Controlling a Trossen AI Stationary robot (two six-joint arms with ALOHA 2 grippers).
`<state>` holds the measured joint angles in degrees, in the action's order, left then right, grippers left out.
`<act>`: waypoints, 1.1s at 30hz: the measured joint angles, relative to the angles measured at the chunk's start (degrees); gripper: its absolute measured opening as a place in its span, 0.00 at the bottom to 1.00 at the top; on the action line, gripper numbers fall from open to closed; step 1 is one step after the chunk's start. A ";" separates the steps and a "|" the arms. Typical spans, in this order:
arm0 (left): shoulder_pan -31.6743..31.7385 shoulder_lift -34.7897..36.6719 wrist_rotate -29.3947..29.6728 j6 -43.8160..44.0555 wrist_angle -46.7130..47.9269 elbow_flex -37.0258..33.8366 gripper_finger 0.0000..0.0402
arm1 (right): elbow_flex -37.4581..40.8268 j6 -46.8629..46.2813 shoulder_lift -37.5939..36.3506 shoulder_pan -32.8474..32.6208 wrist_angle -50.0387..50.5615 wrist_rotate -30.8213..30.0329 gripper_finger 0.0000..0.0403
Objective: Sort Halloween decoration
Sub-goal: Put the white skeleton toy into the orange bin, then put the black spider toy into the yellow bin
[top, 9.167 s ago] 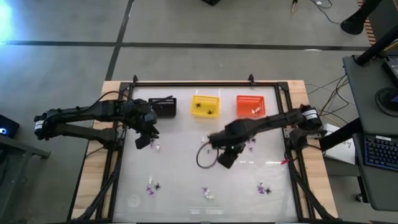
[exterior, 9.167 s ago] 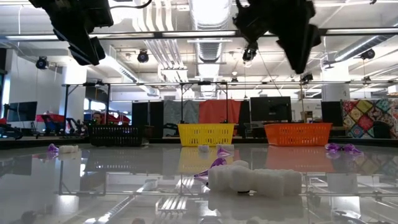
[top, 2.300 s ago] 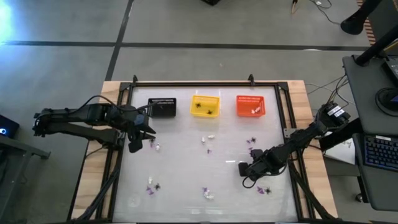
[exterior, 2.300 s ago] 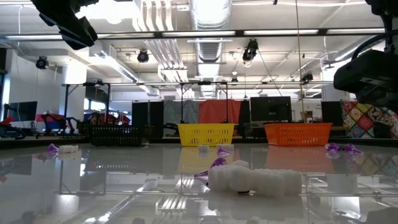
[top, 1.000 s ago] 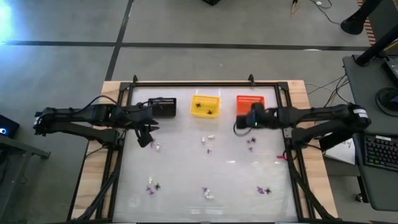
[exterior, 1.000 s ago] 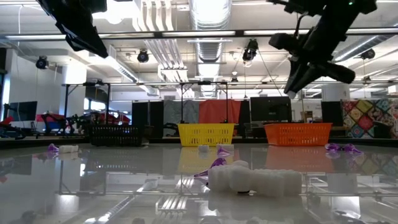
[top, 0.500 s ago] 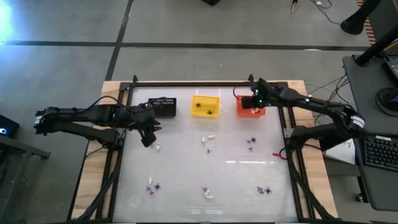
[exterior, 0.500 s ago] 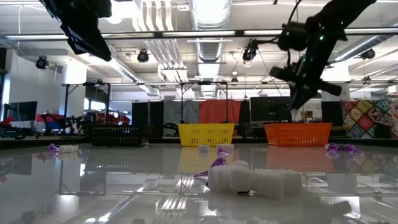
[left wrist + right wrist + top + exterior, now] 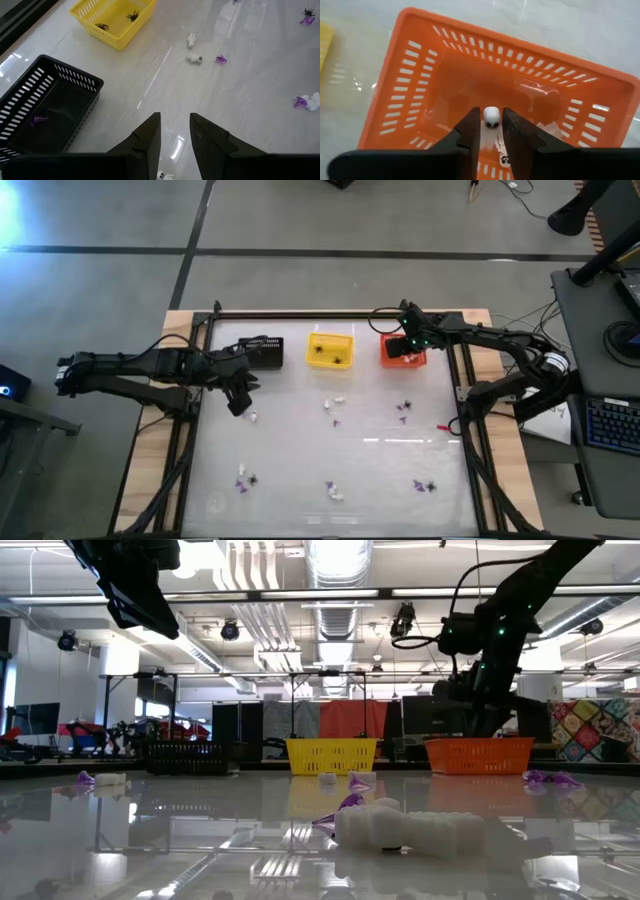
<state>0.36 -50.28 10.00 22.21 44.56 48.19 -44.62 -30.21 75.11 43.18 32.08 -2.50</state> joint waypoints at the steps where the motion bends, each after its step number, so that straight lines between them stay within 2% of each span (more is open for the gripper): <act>1: 0.00 -0.01 -0.01 0.08 0.00 0.02 0.21 | 0.00 0.32 -0.07 0.00 0.00 0.00 0.20; 10: 0.00 -0.25 0.00 3.99 1.02 0.02 0.25 | -2.30 1.04 -3.54 0.00 0.42 -0.02 0.34; 14: 0.00 -1.72 0.04 7.13 7.18 -0.03 0.29 | -6.07 2.08 -5.37 0.00 0.73 -0.02 0.37; 18: 0.00 -4.87 0.04 12.05 15.23 -1.13 0.32 | -10.53 4.24 -6.50 -0.02 0.67 -0.05 0.38; 24: 0.00 -9.17 -0.75 22.17 14.60 -3.75 0.32 | -16.35 4.85 -6.38 -0.02 0.62 -0.05 0.36; 33: 0.07 -16.98 -2.16 23.60 14.58 -4.88 0.30 | -20.07 6.99 -6.36 -0.04 2.21 -0.05 0.37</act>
<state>0.43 -67.26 7.84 45.81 59.14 43.31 -64.69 -23.22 68.75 43.13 34.29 -2.55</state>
